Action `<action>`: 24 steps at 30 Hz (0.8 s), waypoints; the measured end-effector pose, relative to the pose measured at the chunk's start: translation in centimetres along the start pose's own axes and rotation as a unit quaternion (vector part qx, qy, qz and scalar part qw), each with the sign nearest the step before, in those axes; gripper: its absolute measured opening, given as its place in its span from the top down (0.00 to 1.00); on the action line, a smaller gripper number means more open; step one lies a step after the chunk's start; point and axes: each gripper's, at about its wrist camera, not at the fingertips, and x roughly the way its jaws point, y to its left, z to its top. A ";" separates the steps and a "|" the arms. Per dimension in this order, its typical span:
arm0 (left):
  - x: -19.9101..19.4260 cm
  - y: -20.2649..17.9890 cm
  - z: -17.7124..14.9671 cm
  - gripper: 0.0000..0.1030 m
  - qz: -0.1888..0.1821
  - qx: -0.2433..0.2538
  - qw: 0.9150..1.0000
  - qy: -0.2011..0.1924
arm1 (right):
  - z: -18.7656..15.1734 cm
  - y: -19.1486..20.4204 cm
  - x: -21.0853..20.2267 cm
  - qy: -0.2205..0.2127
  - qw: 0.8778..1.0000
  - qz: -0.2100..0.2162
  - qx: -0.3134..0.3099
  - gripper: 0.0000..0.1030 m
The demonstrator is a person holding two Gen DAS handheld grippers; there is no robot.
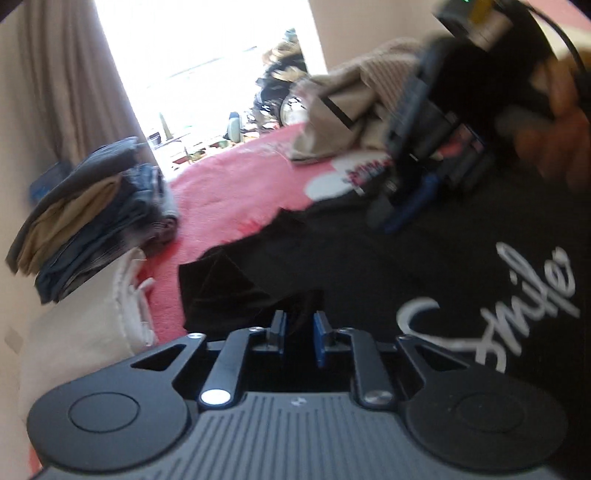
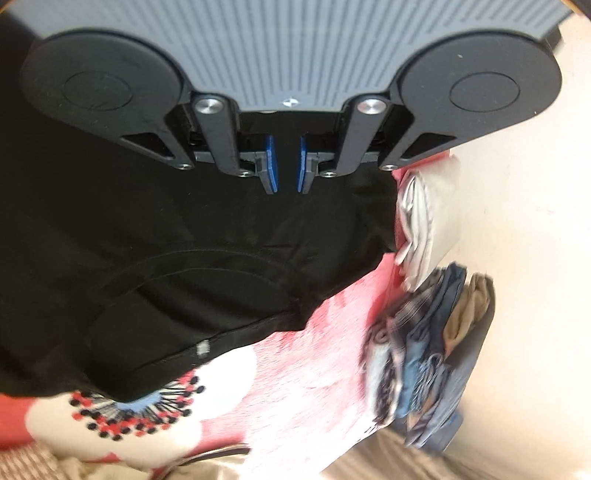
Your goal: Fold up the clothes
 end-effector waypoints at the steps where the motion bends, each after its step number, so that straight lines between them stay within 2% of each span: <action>1: -0.1 -0.5 -0.3 0.63 -0.003 0.013 1.000 0.002 | -0.1 0.1 0.2 -0.003 1.000 -0.001 -0.009 0.88; 5: -2.4 -0.8 -1.1 0.49 -0.028 0.024 0.999 -0.003 | -0.3 2.2 0.9 -0.005 0.996 -0.003 -0.087 0.86; 8: -3.8 -0.6 -1.9 0.48 -0.052 0.026 0.998 0.010 | -0.6 4.5 1.6 -0.004 0.988 0.010 -0.154 0.83; 10: -4.2 -0.3 -2.3 0.48 -0.041 0.033 0.999 0.015 | -0.8 6.2 2.6 0.000 0.981 0.021 -0.195 0.80; 12: -4.2 0.1 -2.5 0.48 -0.028 0.037 0.999 0.018 | -1.3 8.1 3.9 0.005 0.971 0.021 -0.238 0.73; 16: -2.8 1.1 -2.6 0.47 -0.016 0.023 0.999 0.030 | -2.3 11.5 7.2 0.022 0.947 0.004 -0.321 0.69; 19: -1.8 1.9 -2.6 0.47 -0.006 0.012 0.999 0.038 | -3.2 13.6 9.8 0.035 0.924 -0.018 -0.380 0.69; 21: -1.3 2.0 -2.7 0.47 -0.010 0.008 0.999 0.043 | -3.7 14.4 11.5 0.042 0.911 -0.031 -0.408 0.69; 23: -1.0 1.9 -2.8 0.48 -0.015 0.002 0.999 0.044 | -3.7 14.4 12.5 0.044 0.909 -0.037 -0.414 0.70; 24: -1.0 2.0 -2.9 0.48 -0.017 -0.001 0.999 0.045 | -3.5 14.3 12.8 0.042 0.910 -0.038 -0.411 0.77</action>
